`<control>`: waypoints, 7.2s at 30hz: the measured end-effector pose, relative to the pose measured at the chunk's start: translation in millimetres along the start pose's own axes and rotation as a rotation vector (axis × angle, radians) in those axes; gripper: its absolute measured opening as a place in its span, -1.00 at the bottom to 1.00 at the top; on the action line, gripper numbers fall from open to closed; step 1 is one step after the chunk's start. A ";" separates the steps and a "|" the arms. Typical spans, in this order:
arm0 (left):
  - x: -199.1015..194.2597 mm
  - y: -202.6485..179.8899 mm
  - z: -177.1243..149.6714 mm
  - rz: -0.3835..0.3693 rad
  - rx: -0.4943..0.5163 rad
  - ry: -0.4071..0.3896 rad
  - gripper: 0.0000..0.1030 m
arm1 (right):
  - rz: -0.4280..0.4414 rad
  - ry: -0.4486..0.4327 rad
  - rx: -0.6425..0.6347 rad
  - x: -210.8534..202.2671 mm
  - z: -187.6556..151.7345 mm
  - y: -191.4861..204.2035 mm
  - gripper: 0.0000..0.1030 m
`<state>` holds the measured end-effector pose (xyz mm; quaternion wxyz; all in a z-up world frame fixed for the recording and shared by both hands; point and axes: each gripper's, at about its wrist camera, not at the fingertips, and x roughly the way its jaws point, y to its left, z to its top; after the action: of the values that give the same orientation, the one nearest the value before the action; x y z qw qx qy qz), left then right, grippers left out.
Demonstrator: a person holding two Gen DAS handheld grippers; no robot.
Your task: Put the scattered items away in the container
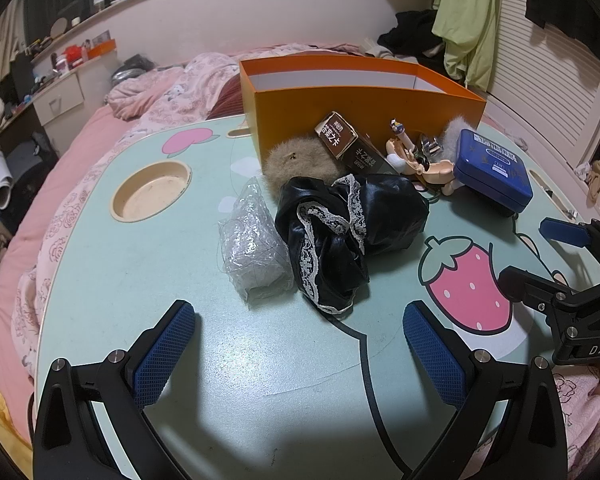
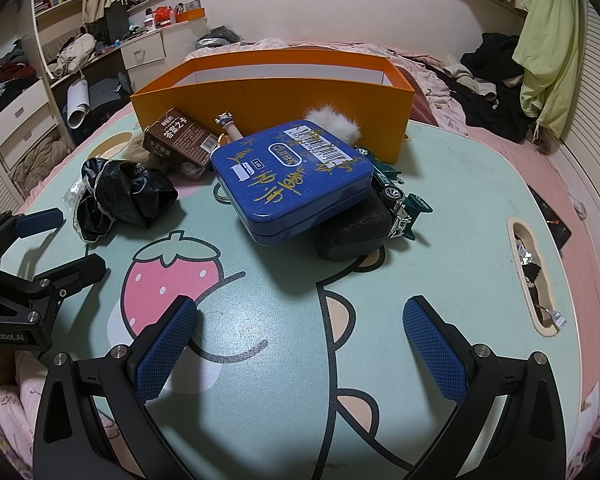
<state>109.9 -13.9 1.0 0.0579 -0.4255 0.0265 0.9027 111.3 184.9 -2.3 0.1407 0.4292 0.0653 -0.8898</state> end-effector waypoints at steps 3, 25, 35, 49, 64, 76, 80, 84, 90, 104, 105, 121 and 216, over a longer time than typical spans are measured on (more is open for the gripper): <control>-0.5 -0.3 -0.3 0.000 0.000 0.000 1.00 | 0.000 0.000 0.000 0.1 0.2 -0.1 0.99; -0.7 0.1 -0.6 -0.001 0.001 0.000 1.00 | 0.000 -0.001 0.000 0.1 -0.3 0.3 0.99; -0.5 0.3 -0.6 -0.002 0.002 0.000 1.00 | 0.000 -0.001 0.000 0.1 -0.5 0.5 0.99; 0.0 0.8 -0.4 -0.003 0.002 0.000 1.00 | 0.000 -0.001 0.000 0.2 -0.3 0.6 0.99; -0.4 0.7 -0.6 -0.003 0.002 -0.001 1.00 | 0.000 -0.001 0.000 0.1 -0.5 0.9 0.99; -0.2 1.0 -0.6 -0.004 0.003 -0.001 1.00 | 0.000 -0.001 0.000 0.1 -0.6 1.0 0.99; 0.1 1.2 -0.5 -0.004 0.003 -0.001 1.00 | 0.000 -0.001 0.000 0.2 -0.5 1.0 0.99; -0.3 1.1 -0.8 -0.004 0.003 -0.001 1.00 | 0.000 -0.001 0.000 0.1 -1.2 1.3 0.99; -0.2 1.2 -0.8 -0.004 0.003 -0.001 1.00 | 0.000 -0.002 0.000 0.1 -1.2 1.4 0.99; 0.3 1.3 -0.7 -0.004 0.004 -0.002 1.00 | 0.000 -0.002 0.000 0.0 -1.3 1.7 0.99; 0.3 1.3 -0.7 -0.004 0.004 -0.002 1.00 | 0.000 -0.002 0.000 -0.1 -1.5 1.7 0.99; -34.1 3.6 24.1 -0.132 -0.052 -0.177 0.62 | 0.009 -0.002 0.007 0.8 -0.9 0.6 0.99; -29.1 33.2 -23.3 0.160 -0.035 -0.131 -0.12 | 0.008 -0.003 0.008 0.4 -1.8 2.1 0.99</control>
<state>141.9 -51.5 8.5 -0.0203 -0.3632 0.0408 0.9306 113.1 183.2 -3.6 0.1429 0.4285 0.0598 -0.8902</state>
